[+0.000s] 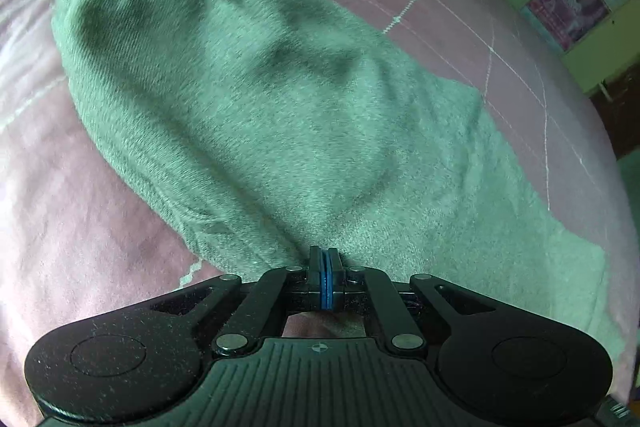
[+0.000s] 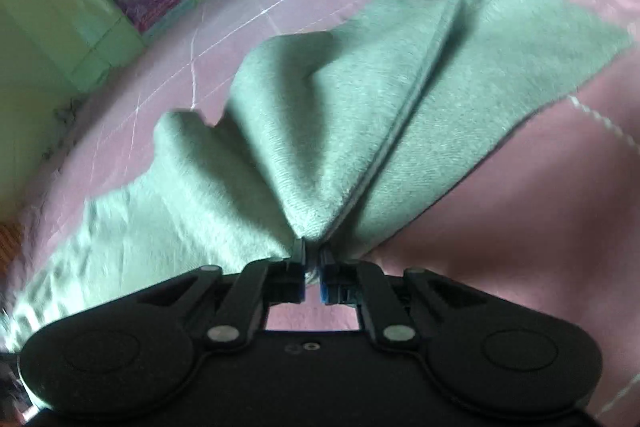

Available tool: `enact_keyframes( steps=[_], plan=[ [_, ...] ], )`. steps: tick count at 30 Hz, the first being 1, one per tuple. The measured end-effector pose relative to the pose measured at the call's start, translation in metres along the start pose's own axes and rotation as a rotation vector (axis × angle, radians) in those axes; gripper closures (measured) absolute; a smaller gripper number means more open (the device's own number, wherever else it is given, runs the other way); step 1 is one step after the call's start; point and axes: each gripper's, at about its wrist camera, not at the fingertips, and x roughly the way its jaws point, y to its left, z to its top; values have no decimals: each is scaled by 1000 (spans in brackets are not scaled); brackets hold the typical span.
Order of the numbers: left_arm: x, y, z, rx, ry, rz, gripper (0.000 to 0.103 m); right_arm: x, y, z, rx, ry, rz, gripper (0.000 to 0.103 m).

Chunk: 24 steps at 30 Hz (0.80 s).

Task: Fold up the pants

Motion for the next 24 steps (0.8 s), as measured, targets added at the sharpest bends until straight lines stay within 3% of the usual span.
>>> enact_keyframes(
  steps=[2,4,7,10,16,19,22,24],
  plan=[
    [-11,-14,-3,14,-23,14,99,-7,-3,8,28,-8,34,73],
    [-16,-26,-6,26,-34,0,99,-17,-12,17,55,-32,57,66],
    [-14,-48,-15,54,-20,-22,98,-26,-34,33,69,-74,44,65],
    [-7,-65,-23,77,-6,-16,98,-14,-53,50,118,-59,41,64],
    [5,-68,-23,95,1,16,96,16,-74,86,179,-83,31,67],
    [8,-67,-20,98,5,18,96,23,-76,101,194,-86,61,96],
    [7,-66,-21,119,-2,32,96,15,-66,108,120,-146,110,96],
    [10,-68,-21,128,-5,42,96,19,-57,114,58,-153,103,89]
  ],
)
